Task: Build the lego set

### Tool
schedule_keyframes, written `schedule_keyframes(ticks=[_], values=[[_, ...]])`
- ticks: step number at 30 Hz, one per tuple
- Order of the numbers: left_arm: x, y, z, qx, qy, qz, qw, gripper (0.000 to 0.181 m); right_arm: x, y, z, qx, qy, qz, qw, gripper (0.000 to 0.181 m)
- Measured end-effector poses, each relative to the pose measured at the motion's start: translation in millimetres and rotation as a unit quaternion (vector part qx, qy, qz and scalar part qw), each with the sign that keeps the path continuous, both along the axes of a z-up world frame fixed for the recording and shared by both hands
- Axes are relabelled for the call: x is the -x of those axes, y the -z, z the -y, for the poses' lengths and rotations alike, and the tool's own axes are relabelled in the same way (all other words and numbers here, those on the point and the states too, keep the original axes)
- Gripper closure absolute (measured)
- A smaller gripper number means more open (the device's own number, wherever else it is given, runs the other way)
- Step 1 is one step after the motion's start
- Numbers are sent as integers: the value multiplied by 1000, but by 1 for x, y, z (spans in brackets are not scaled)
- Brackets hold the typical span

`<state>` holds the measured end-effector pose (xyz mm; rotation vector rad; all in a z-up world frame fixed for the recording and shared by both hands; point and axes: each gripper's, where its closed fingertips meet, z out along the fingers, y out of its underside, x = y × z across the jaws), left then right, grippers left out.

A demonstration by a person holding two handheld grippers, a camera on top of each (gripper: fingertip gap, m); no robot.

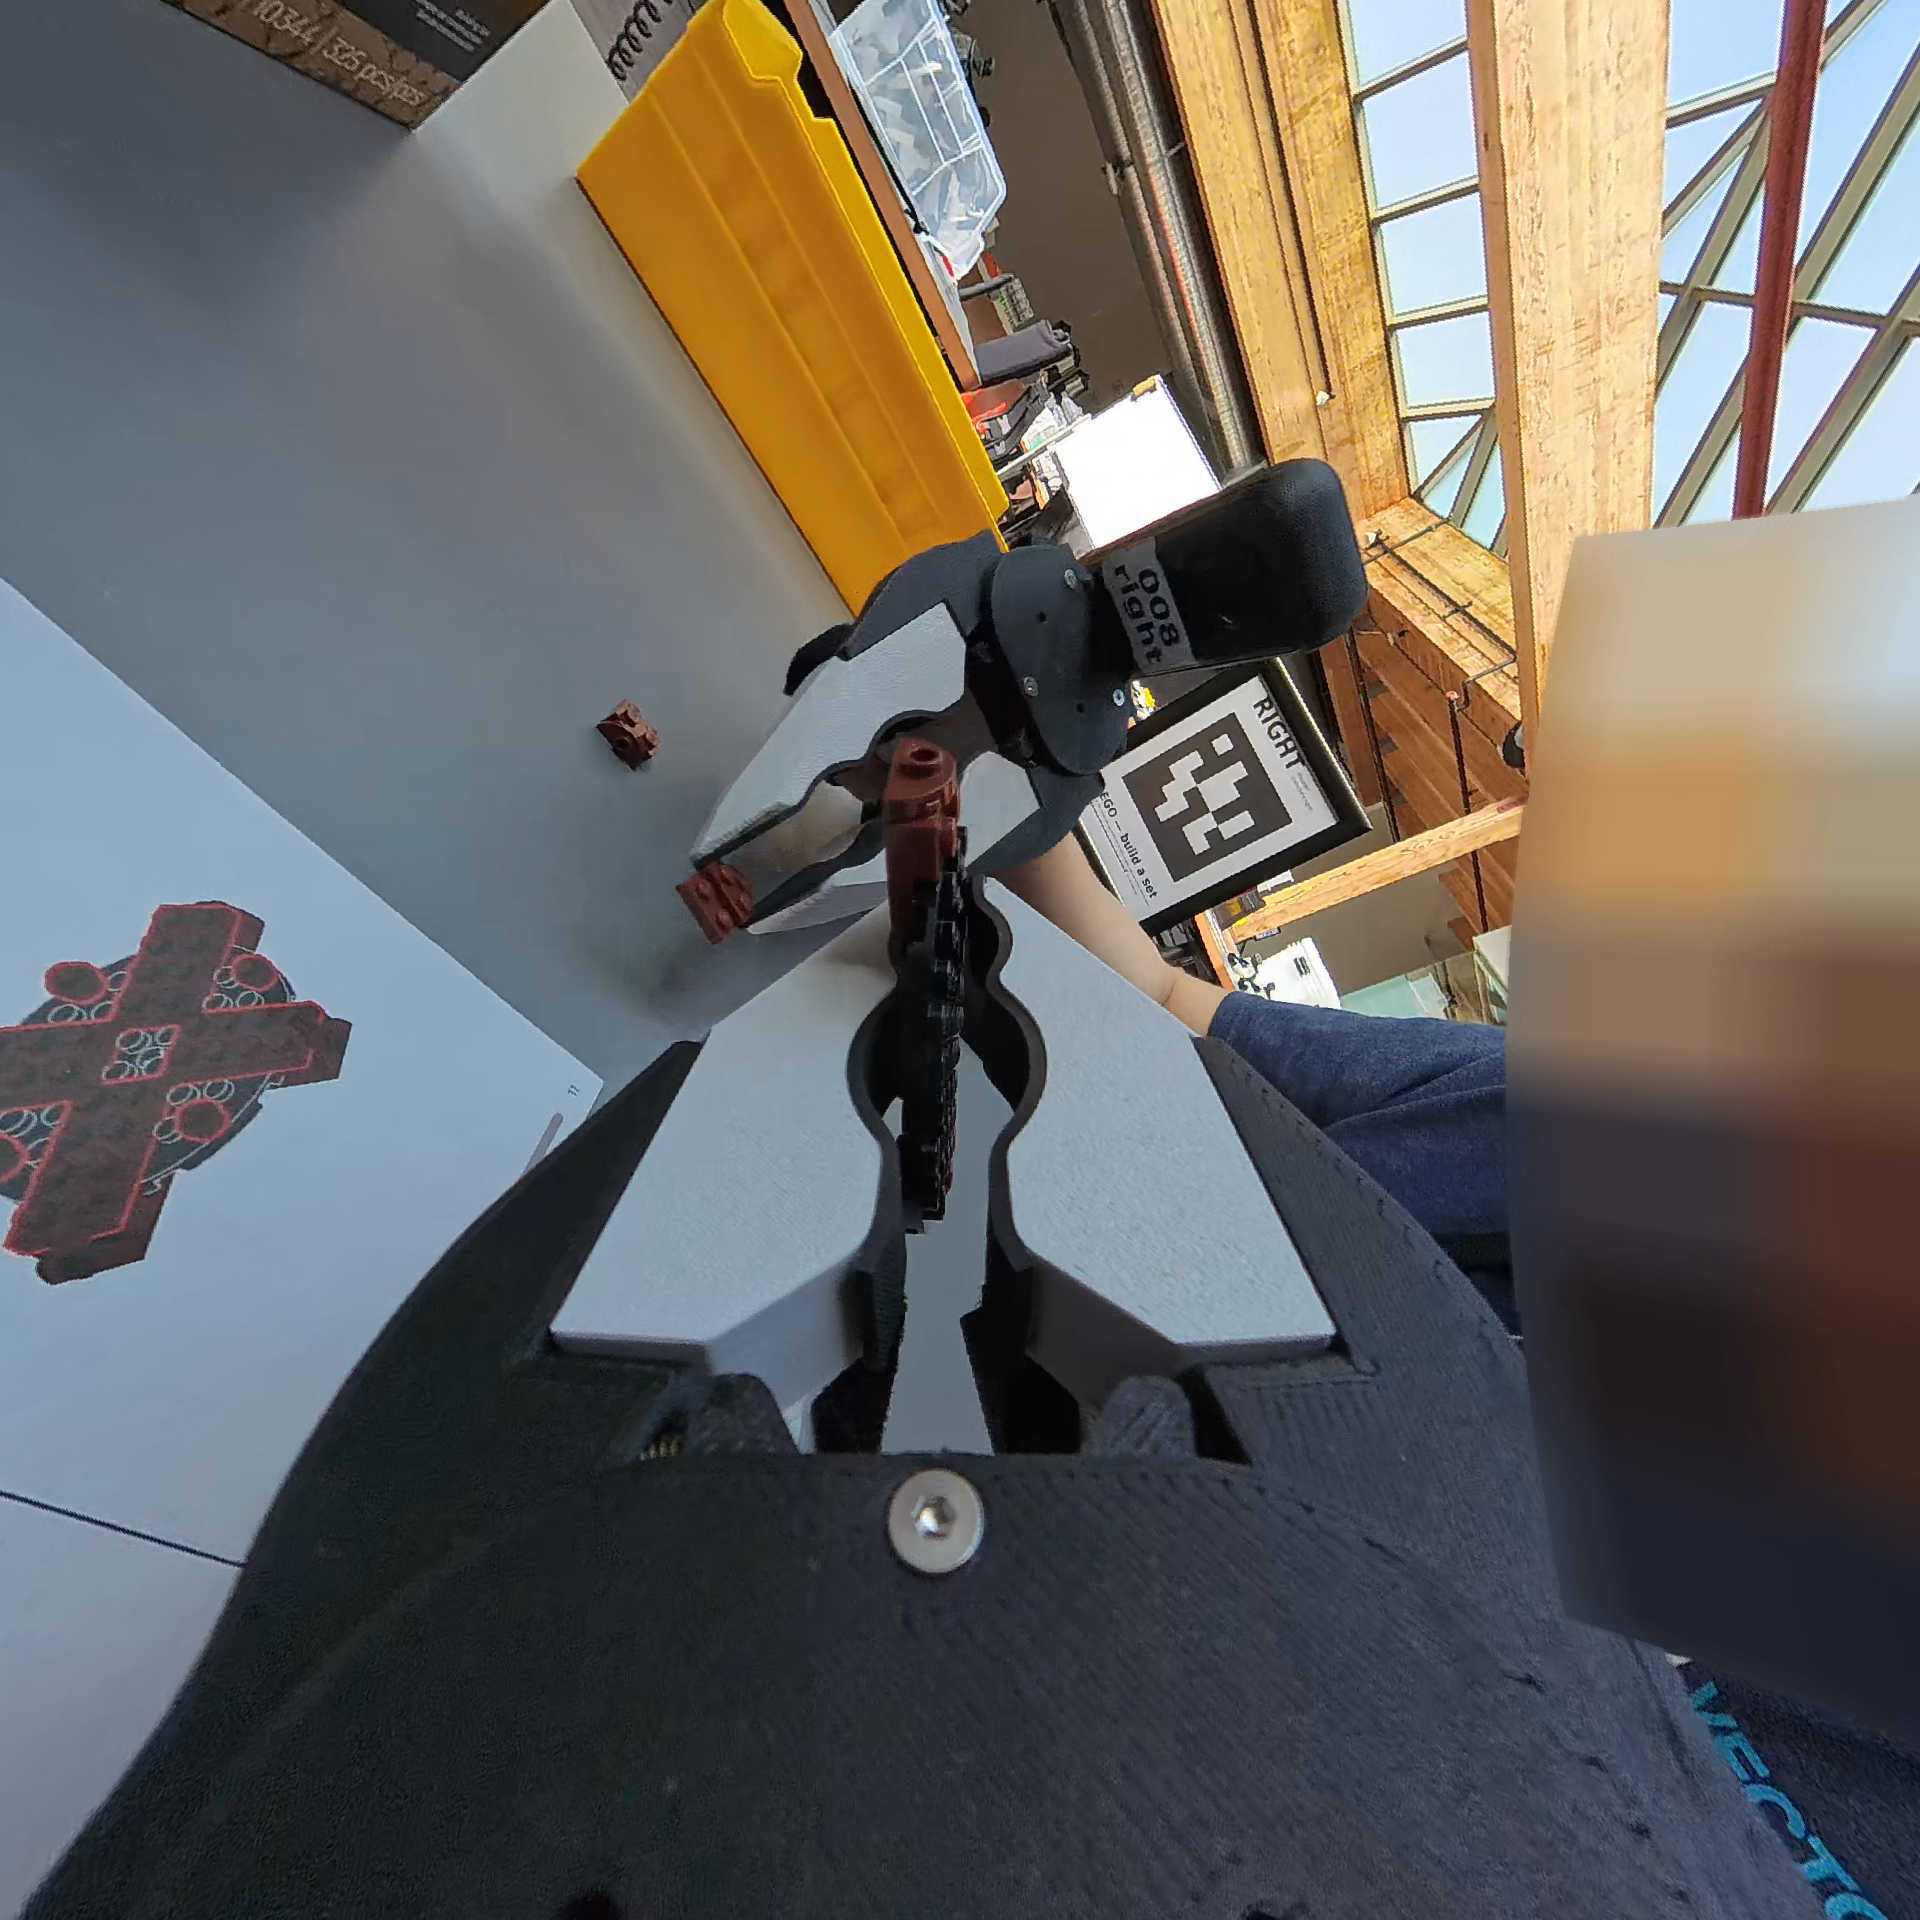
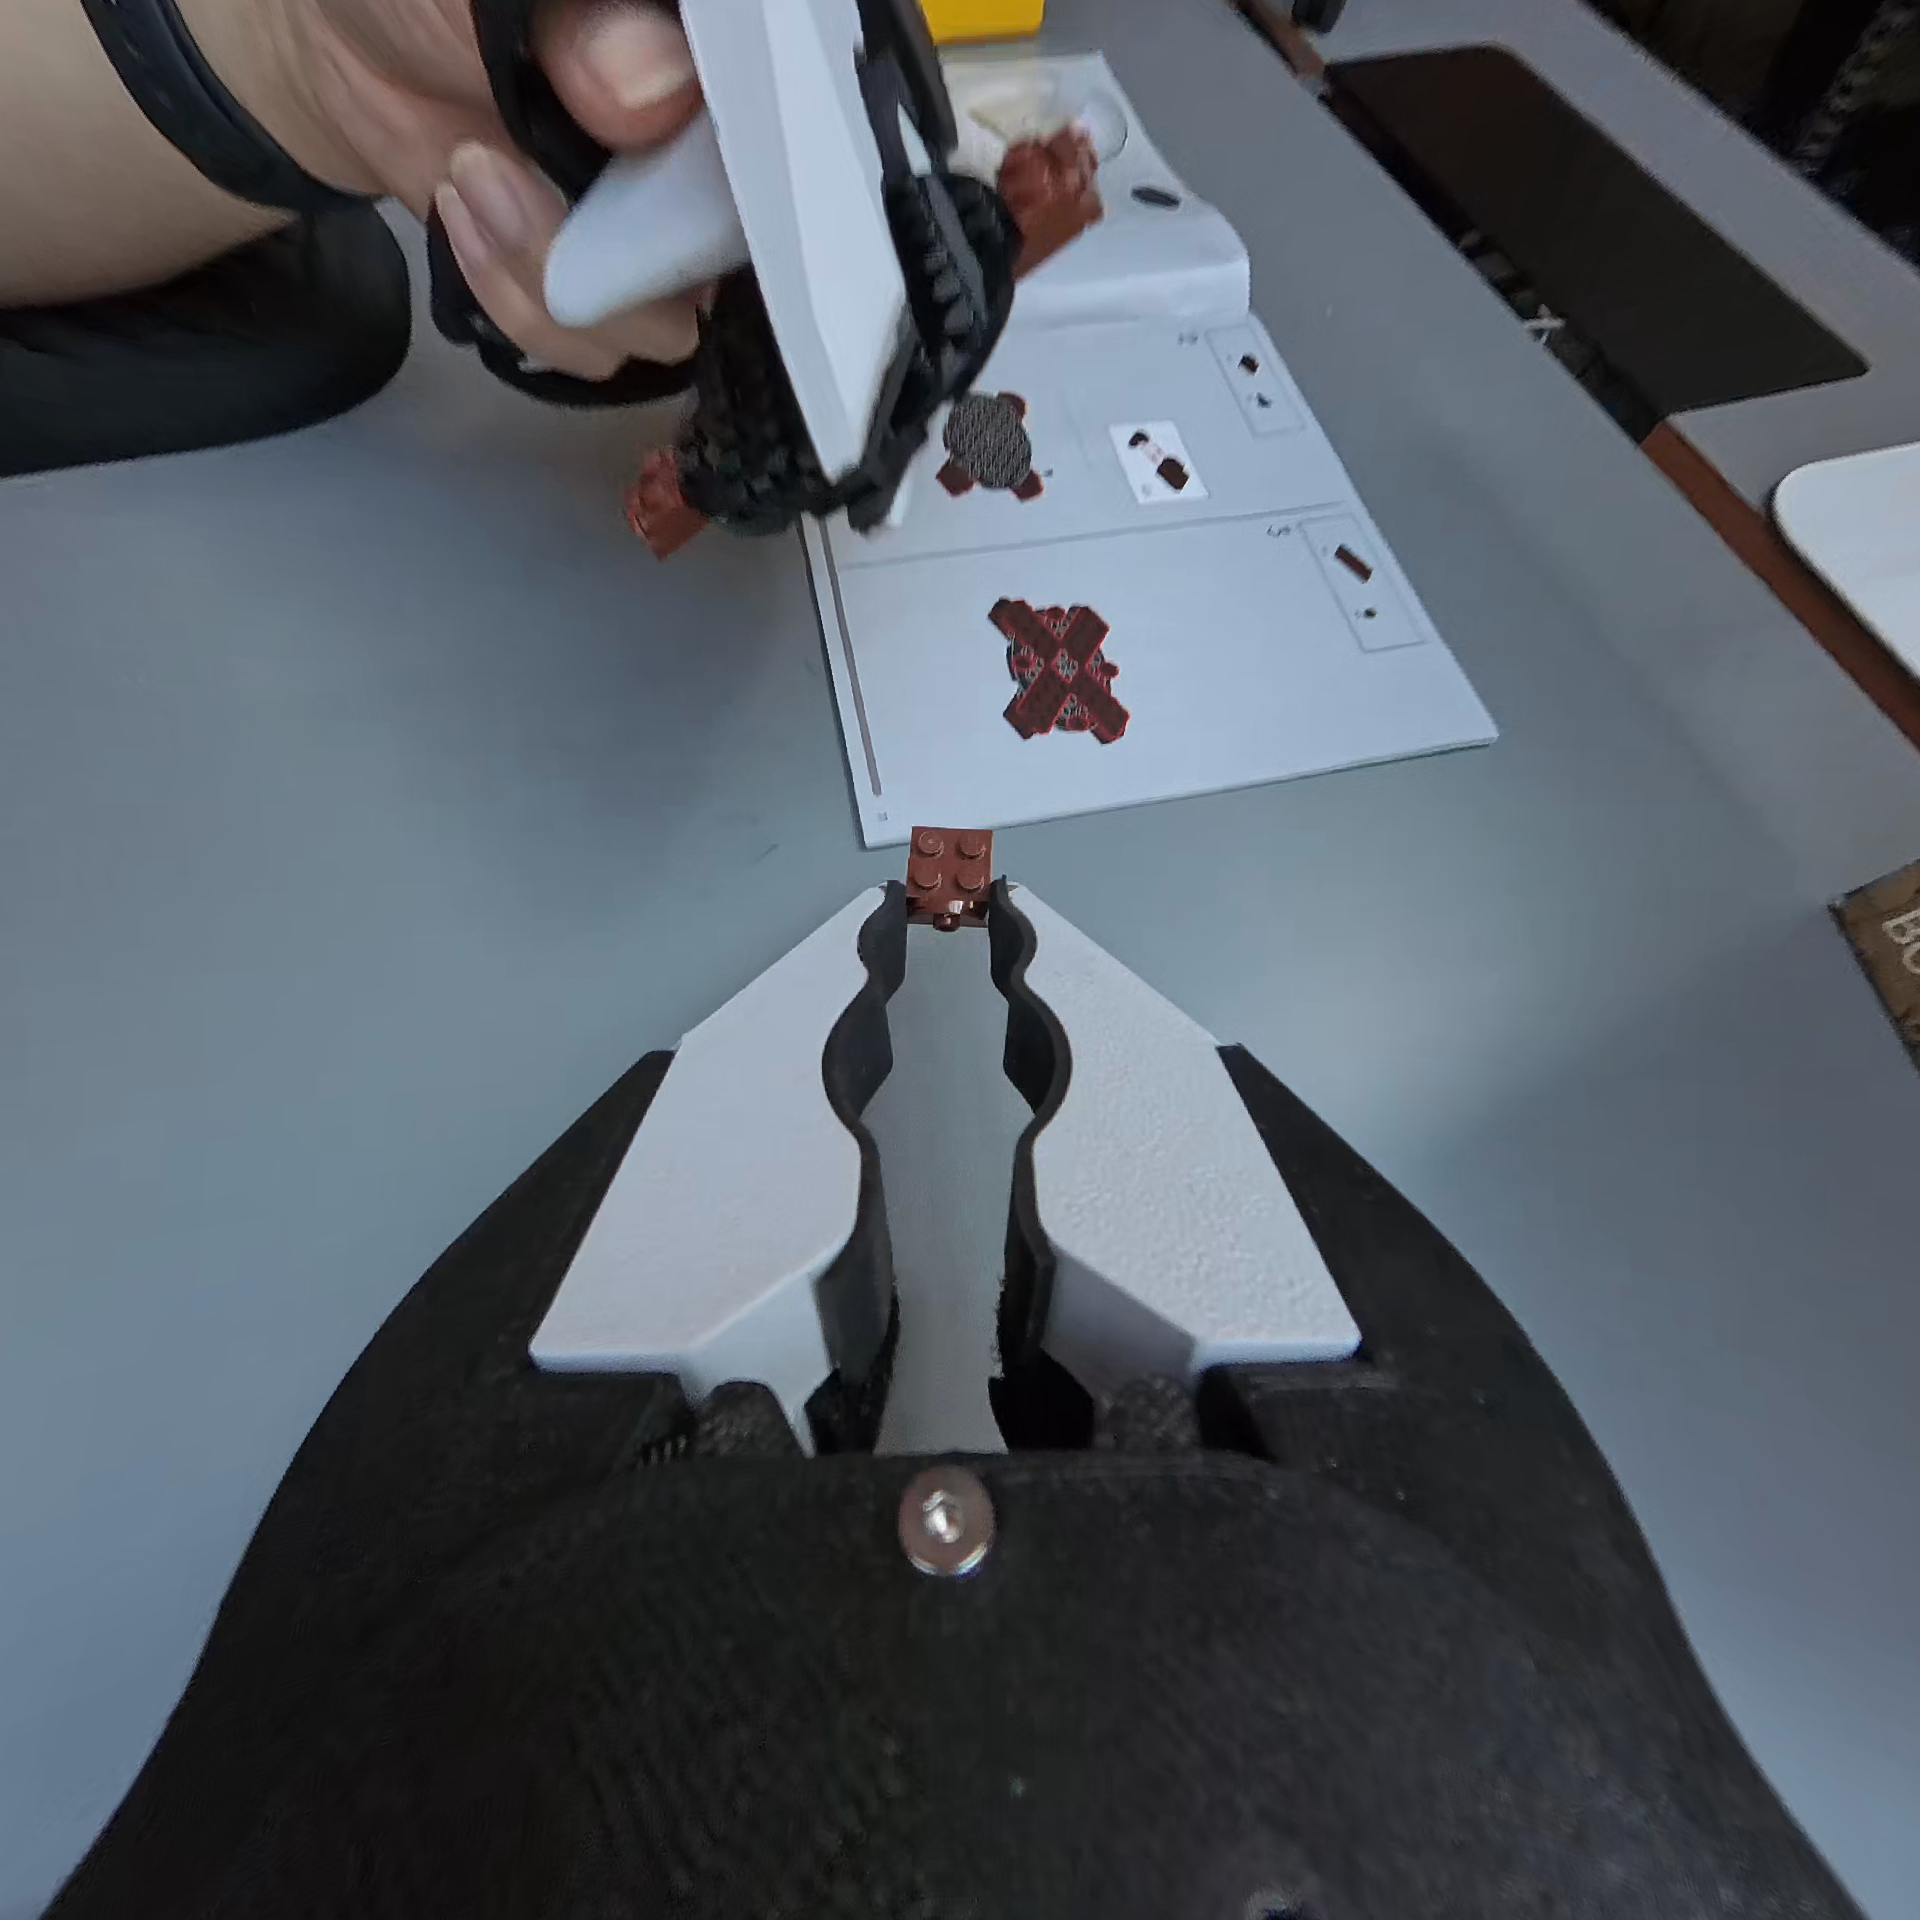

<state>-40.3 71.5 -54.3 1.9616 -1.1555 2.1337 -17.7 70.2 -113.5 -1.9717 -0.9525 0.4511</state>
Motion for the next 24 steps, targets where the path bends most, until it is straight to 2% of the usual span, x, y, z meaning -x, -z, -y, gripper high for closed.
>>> schedule_keyframes(ticks=[1,4,7,15,24], values=[[0,1,-1,2,-3,-2,1000,179,1,-12,0,-16,4,-14,1000,166],[-2,5,-1,9,-10,-11,1000,179,0,-37,-1,-59,21,-36,997,166],[-4,7,3,23,-5,-19,1000,179,-5,-46,-5,-94,41,-11,995,167],[-8,12,26,40,32,-37,998,179,6,-39,-1,-97,18,25,995,166],[-8,22,28,46,32,-68,996,179,15,-35,7,-118,-17,78,990,166]])
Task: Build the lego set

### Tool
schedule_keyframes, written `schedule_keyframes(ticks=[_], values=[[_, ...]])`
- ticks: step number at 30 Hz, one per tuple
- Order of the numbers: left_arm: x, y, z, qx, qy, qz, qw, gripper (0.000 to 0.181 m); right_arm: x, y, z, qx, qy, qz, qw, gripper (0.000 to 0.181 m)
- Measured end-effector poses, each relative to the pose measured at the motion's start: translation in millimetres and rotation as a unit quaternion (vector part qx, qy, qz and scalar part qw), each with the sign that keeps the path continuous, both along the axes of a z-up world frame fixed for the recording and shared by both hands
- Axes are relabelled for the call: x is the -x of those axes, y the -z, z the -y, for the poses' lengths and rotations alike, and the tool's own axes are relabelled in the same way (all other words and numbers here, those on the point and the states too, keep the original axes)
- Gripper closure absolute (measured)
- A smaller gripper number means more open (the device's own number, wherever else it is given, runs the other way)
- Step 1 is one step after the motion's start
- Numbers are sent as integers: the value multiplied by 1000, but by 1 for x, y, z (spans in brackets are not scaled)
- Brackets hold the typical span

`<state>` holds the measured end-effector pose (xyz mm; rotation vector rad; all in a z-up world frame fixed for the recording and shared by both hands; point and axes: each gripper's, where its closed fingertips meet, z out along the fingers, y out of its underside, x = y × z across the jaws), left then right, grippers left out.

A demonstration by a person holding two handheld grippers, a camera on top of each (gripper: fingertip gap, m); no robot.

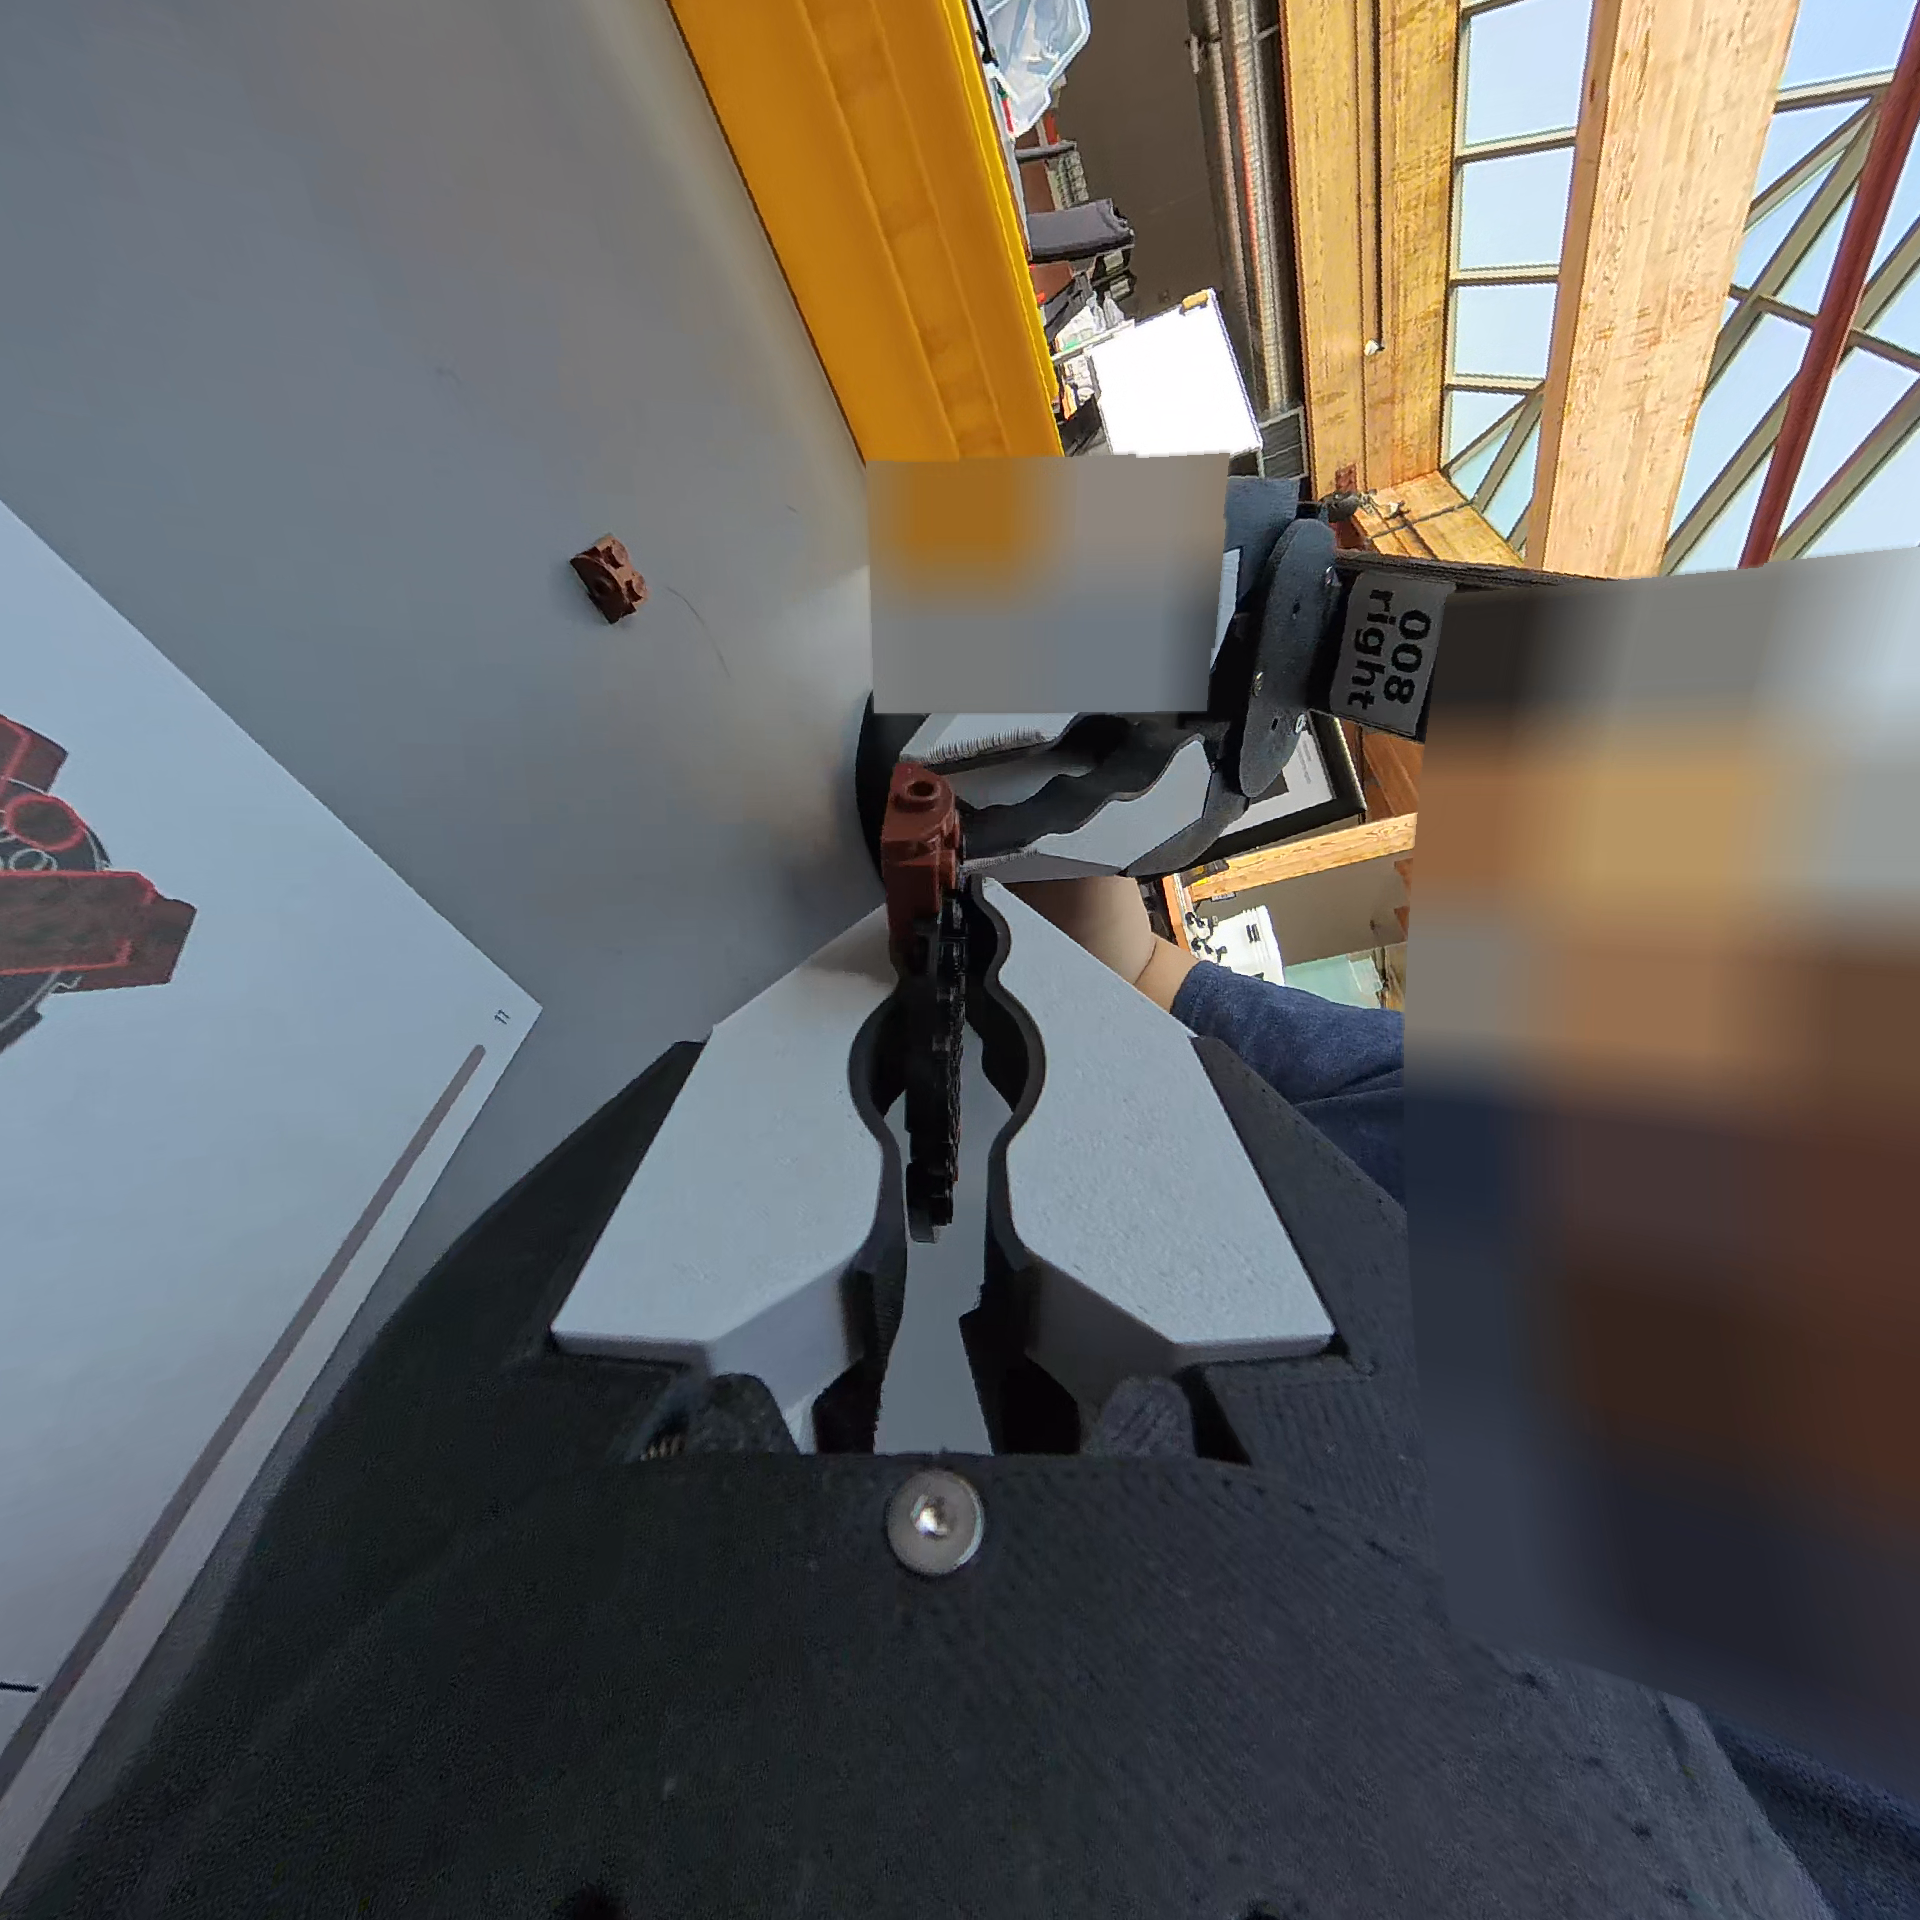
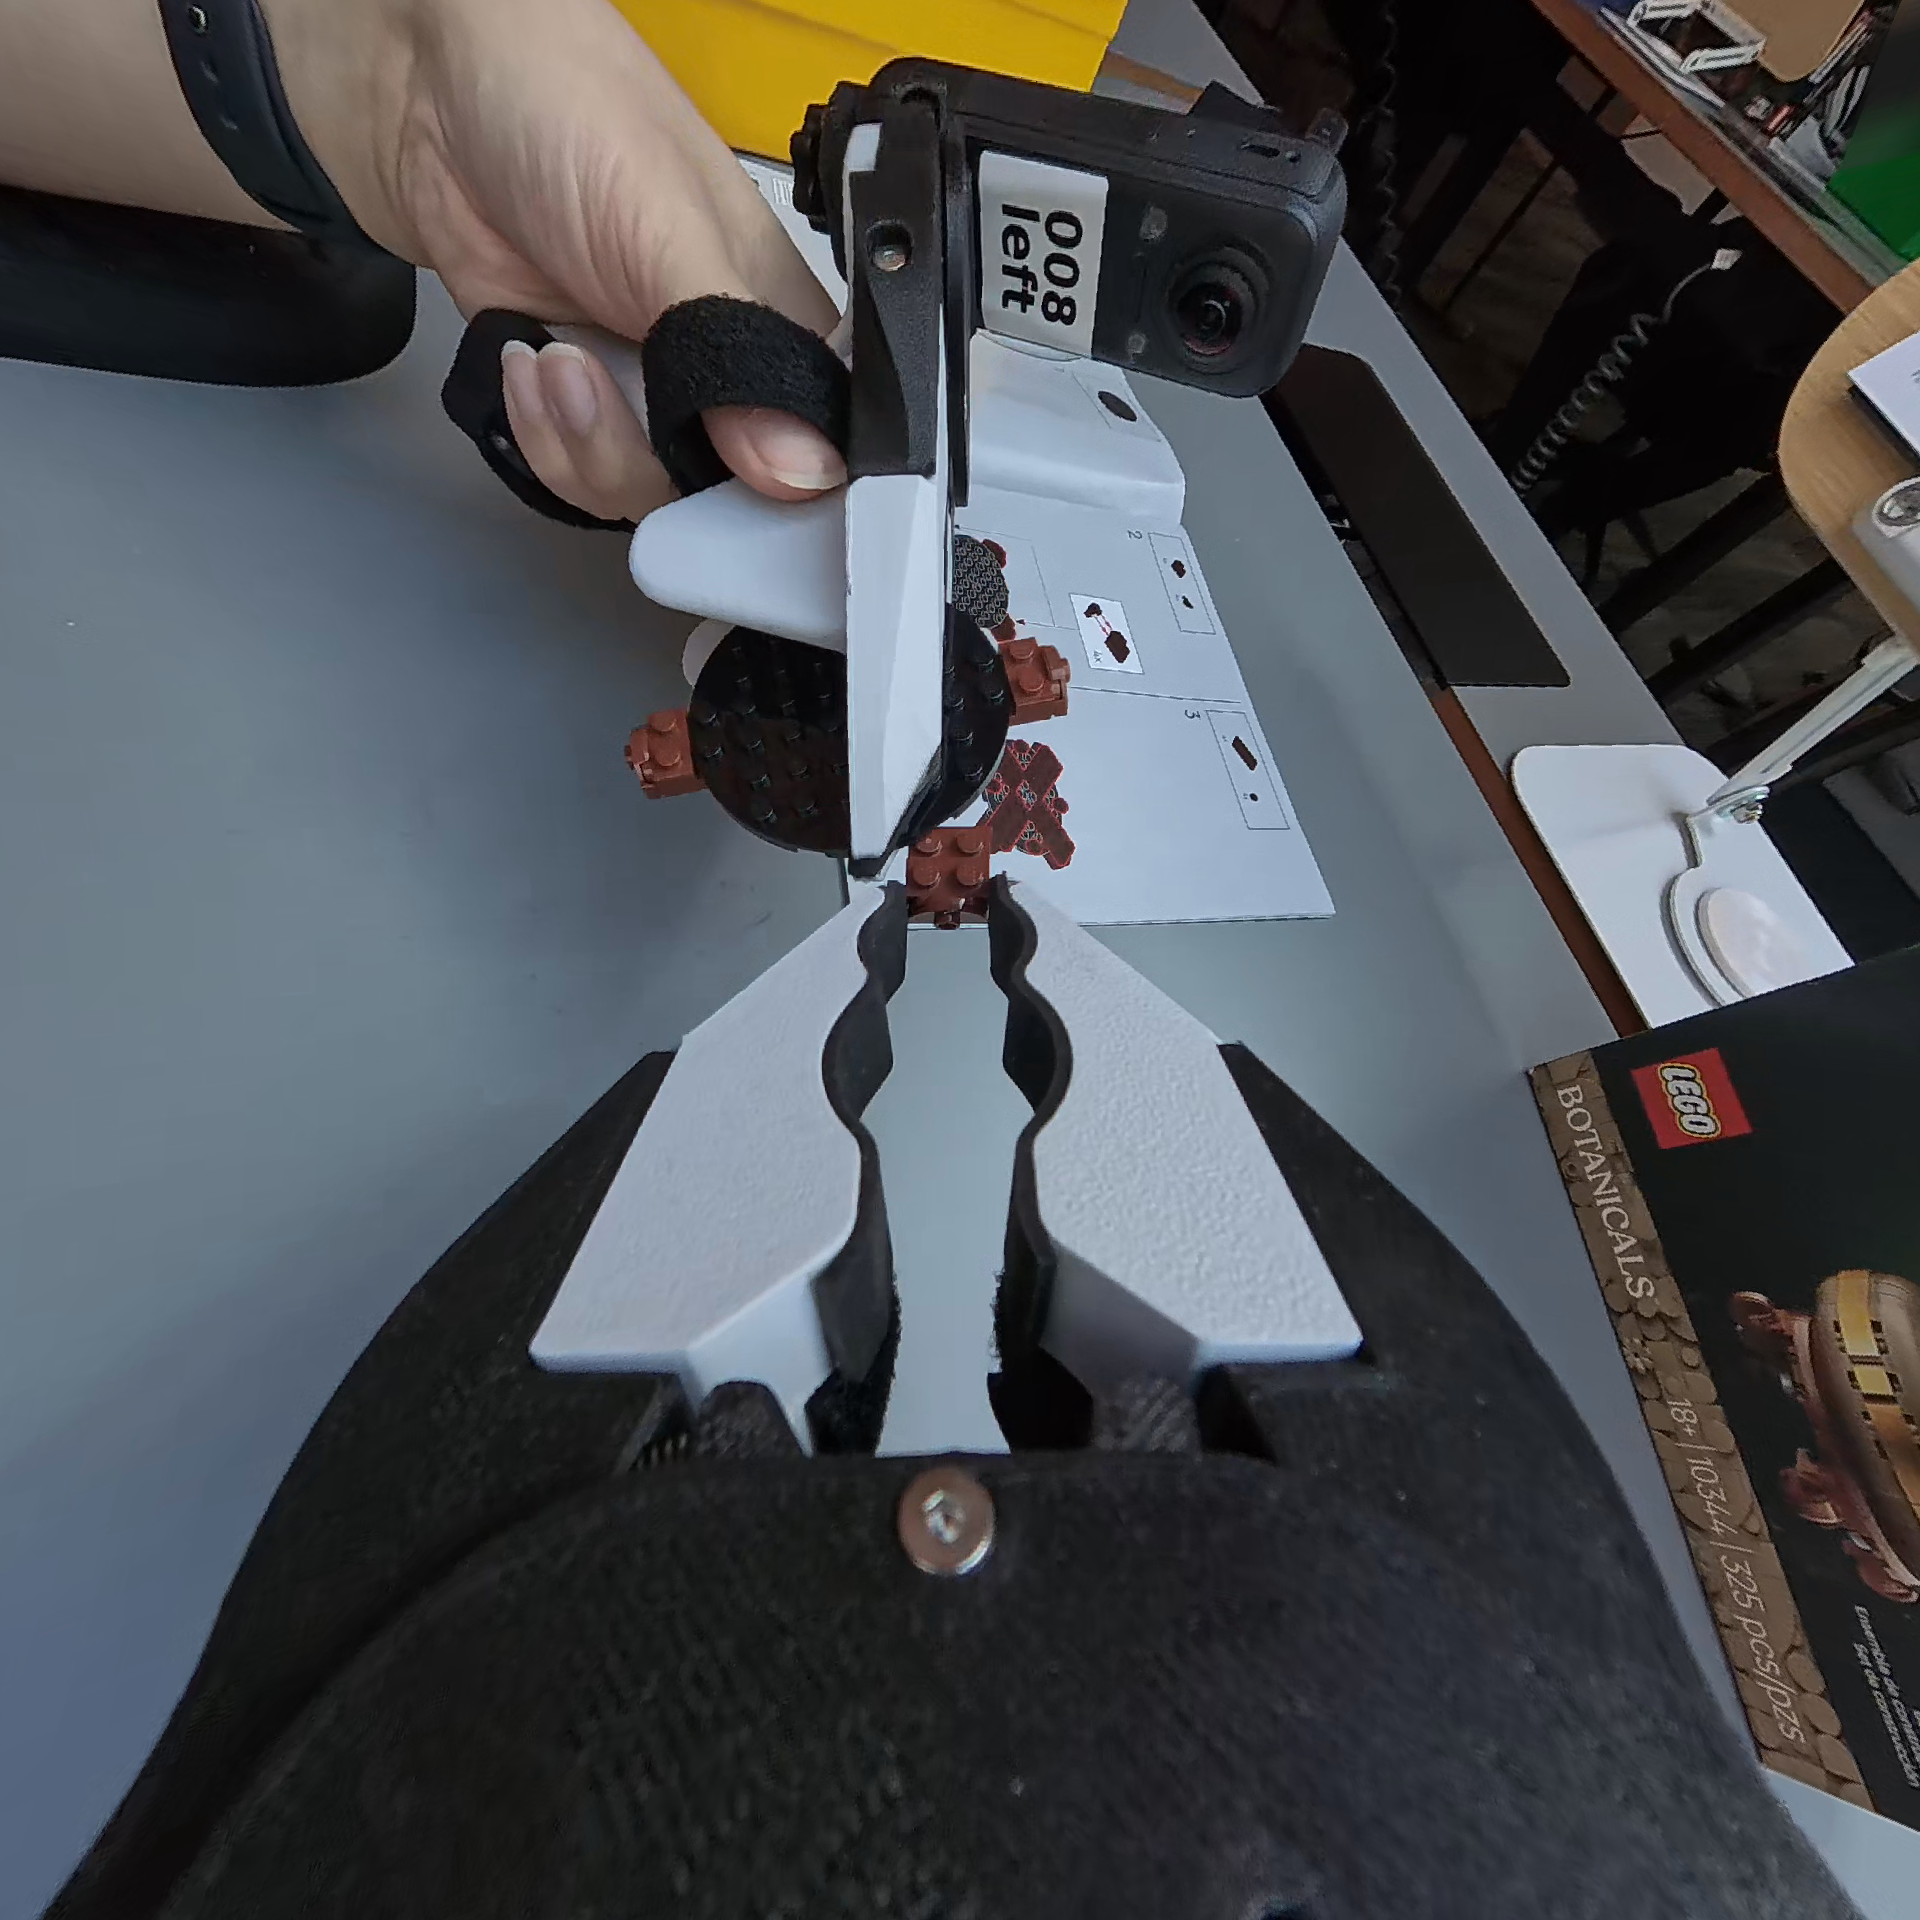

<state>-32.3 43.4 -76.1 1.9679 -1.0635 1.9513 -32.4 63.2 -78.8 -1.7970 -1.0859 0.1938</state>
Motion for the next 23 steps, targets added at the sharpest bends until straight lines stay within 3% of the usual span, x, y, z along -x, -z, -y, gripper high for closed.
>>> schedule_keyframes(ticks=[10,15,23], values=[[1,-1,5,28,13,-8,999,178,2,-4,6,32,-10,-34,999,166],[1,-1,6,35,14,-10,999,167,4,-7,9,36,-20,-45,998,166],[1,-1,9,52,20,-11,998,173,9,-1,17,64,-54,-65,994,166]])
